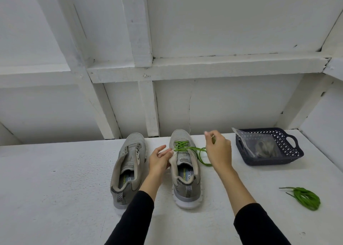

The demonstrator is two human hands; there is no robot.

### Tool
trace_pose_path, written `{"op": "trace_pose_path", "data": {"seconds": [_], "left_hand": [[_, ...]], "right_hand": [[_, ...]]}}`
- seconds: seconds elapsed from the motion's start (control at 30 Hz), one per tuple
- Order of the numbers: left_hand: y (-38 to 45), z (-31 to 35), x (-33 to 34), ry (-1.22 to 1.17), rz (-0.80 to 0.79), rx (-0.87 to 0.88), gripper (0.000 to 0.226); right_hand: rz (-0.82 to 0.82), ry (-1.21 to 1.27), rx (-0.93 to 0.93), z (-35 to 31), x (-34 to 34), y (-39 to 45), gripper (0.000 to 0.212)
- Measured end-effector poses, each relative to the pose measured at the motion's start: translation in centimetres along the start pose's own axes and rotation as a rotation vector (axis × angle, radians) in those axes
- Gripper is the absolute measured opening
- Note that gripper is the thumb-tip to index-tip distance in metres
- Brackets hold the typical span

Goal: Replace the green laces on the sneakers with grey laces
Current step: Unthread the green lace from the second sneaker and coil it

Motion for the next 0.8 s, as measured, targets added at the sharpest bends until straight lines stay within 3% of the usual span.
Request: {"op": "trace_pose_path", "data": {"seconds": [0.1, 0.3, 0.43, 0.6, 0.7, 0.8], "left_hand": [[-0.1, 0.0, 0.1, -0.01, 0.001, 0.001, 0.043], [0.0, -0.2, -0.2, -0.036, 0.016, -0.013, 0.039], [0.5, -0.3, -0.3, -0.023, 0.02, -0.012, 0.036], [0.5, -0.7, 0.1, 0.006, 0.036, -0.007, 0.025], [0.7, -0.8, -0.1, 0.012, 0.041, -0.015, 0.022], [0.8, -0.9, -0.1, 0.038, 0.046, -0.007, 0.018]], "right_hand": [[-0.029, -0.545, -0.213, 0.7, 0.3, -1.3, 0.032], [-0.253, -0.895, -0.048, 5.9, 1.2, -3.9, 0.024], [-0.284, -0.848, -0.011, 8.3, 0.7, -5.2, 0.024], [-0.187, -0.784, -0.062, 6.6, 0.5, -4.6, 0.035], [-0.089, -0.597, -0.086, 3.1, 0.6, -3.4, 0.036], [-0.103, -0.336, -0.095, -0.7, 1.4, -3.0, 0.035]]}}
Point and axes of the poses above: each hand's wrist, its own y-axis towards the middle knuckle, its own x-axis out of the palm, z = x × y, the point moved 7 cm from there along y, towards the middle knuckle, and after that the axes turned 14 degrees about z, right-handed, at the moved point
